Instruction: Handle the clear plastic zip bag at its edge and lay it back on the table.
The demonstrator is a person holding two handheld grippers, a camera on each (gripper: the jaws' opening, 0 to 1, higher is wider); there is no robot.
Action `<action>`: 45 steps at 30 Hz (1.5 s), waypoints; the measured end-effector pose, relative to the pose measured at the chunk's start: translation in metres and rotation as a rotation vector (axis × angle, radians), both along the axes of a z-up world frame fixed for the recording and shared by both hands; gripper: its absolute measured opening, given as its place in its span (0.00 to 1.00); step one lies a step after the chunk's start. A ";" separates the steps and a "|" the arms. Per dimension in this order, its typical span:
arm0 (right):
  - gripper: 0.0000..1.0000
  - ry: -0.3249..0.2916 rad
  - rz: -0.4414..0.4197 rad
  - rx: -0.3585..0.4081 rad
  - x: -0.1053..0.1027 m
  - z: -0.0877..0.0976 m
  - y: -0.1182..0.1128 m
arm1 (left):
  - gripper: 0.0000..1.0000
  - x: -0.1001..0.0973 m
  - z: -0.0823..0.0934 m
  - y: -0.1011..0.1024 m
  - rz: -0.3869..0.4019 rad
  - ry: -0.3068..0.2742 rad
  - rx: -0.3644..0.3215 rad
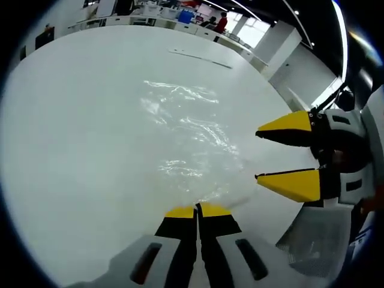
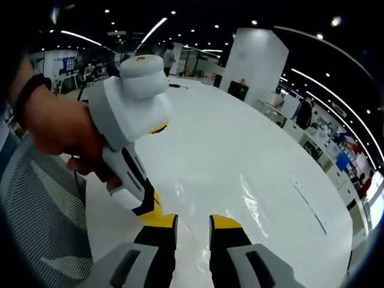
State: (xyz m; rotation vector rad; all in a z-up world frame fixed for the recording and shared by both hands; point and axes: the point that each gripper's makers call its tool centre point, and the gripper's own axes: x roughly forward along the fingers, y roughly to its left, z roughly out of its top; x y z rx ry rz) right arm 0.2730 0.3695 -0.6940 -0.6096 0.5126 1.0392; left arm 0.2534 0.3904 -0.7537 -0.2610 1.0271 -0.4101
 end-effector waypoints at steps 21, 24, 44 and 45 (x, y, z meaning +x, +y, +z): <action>0.23 0.009 -0.083 0.048 -0.015 0.008 -0.029 | 0.00 0.016 0.000 -0.008 0.043 0.017 -0.040; 0.24 0.012 -0.097 0.047 -0.017 0.005 -0.035 | 0.00 0.021 -0.002 -0.009 0.047 0.019 -0.044; 0.24 0.079 -0.252 0.083 -0.041 -0.008 -0.072 | 0.00 0.048 -0.009 -0.009 0.217 0.048 -0.133; 0.24 0.080 -0.254 0.083 -0.042 -0.008 -0.072 | 0.00 0.048 -0.009 -0.010 0.215 0.048 -0.132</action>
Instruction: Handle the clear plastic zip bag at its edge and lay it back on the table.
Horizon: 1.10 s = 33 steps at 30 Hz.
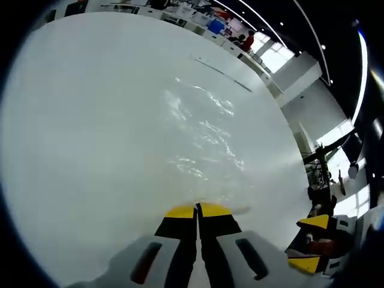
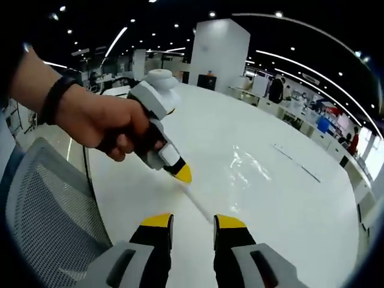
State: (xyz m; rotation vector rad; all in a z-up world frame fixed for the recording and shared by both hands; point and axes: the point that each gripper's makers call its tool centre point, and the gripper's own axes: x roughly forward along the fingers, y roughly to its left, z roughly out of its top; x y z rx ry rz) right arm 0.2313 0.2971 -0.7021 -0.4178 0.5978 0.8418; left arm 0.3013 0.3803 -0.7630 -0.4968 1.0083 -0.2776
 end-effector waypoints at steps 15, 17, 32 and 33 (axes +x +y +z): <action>0.25 0.033 -0.090 0.035 0.002 -0.011 -0.009 | 0.06 -0.014 -0.002 -0.010 -0.096 -0.040 0.020; 0.26 0.033 -0.094 0.040 0.003 -0.012 -0.008 | 0.10 -0.017 -0.001 -0.011 -0.103 -0.053 0.022; 0.31 0.037 -0.149 0.067 0.010 -0.016 -0.018 | 0.24 -0.020 0.009 0.001 -0.221 -0.177 0.144; 0.31 0.036 -0.154 0.071 0.009 -0.015 -0.020 | 0.25 -0.021 0.010 0.000 -0.225 -0.177 0.130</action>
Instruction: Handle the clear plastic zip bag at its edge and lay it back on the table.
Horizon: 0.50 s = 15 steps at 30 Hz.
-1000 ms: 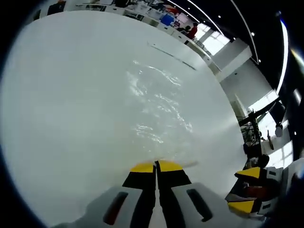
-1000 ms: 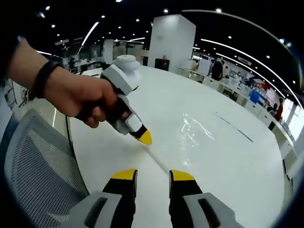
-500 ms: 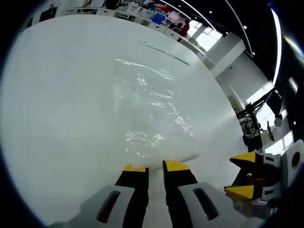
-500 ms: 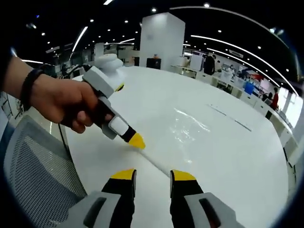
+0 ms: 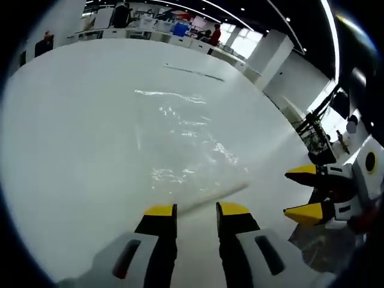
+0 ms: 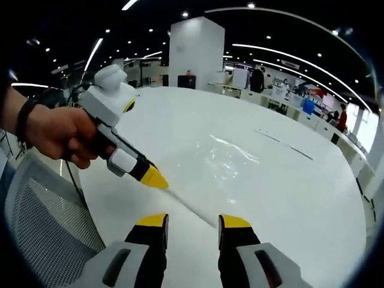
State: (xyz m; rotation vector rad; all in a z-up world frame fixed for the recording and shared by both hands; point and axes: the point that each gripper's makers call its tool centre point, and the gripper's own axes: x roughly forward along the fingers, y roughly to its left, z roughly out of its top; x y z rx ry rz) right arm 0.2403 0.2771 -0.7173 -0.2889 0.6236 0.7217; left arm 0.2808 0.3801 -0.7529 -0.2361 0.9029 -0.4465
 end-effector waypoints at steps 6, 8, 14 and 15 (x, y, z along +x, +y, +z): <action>0.35 0.006 -0.020 0.012 -0.004 0.000 -0.007 | 0.28 -0.003 0.010 0.008 -0.021 -0.092 0.063; 0.35 0.002 -0.034 0.013 -0.004 0.001 -0.011 | 0.30 0.000 0.013 0.010 -0.018 -0.116 0.071; 0.38 0.004 -0.071 0.037 -0.001 0.004 -0.018 | 0.34 -0.004 0.027 0.015 -0.023 -0.171 0.073; 0.38 0.002 -0.075 0.036 -0.001 0.004 -0.019 | 0.35 -0.005 0.028 0.016 -0.026 -0.180 0.075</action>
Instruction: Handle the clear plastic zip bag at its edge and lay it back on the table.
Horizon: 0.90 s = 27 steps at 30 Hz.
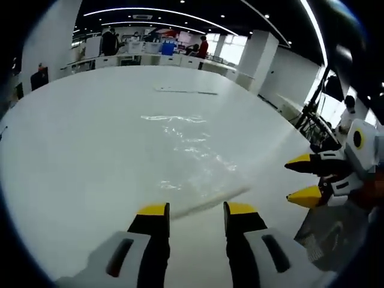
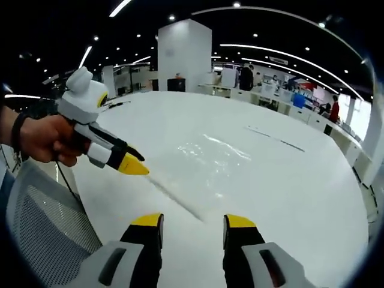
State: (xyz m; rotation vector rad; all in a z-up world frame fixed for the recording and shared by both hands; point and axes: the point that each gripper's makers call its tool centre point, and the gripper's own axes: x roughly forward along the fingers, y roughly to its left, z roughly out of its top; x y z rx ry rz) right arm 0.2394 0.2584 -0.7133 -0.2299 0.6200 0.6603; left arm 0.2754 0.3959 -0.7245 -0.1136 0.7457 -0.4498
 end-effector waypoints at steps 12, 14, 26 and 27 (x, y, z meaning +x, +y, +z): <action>0.47 0.003 -0.054 0.050 0.001 0.003 -0.015 | 0.55 -0.013 0.003 0.009 -0.047 -0.048 0.019; 0.49 0.003 -0.059 0.053 -0.002 0.004 -0.017 | 0.57 -0.019 0.002 0.009 -0.057 -0.043 0.018; 0.62 0.031 -0.084 0.070 -0.011 0.001 -0.027 | 0.67 -0.039 -0.009 0.014 -0.067 -0.018 -0.020; 0.62 0.031 -0.089 0.072 -0.013 0.001 -0.029 | 0.68 -0.039 -0.009 0.014 -0.070 -0.017 -0.022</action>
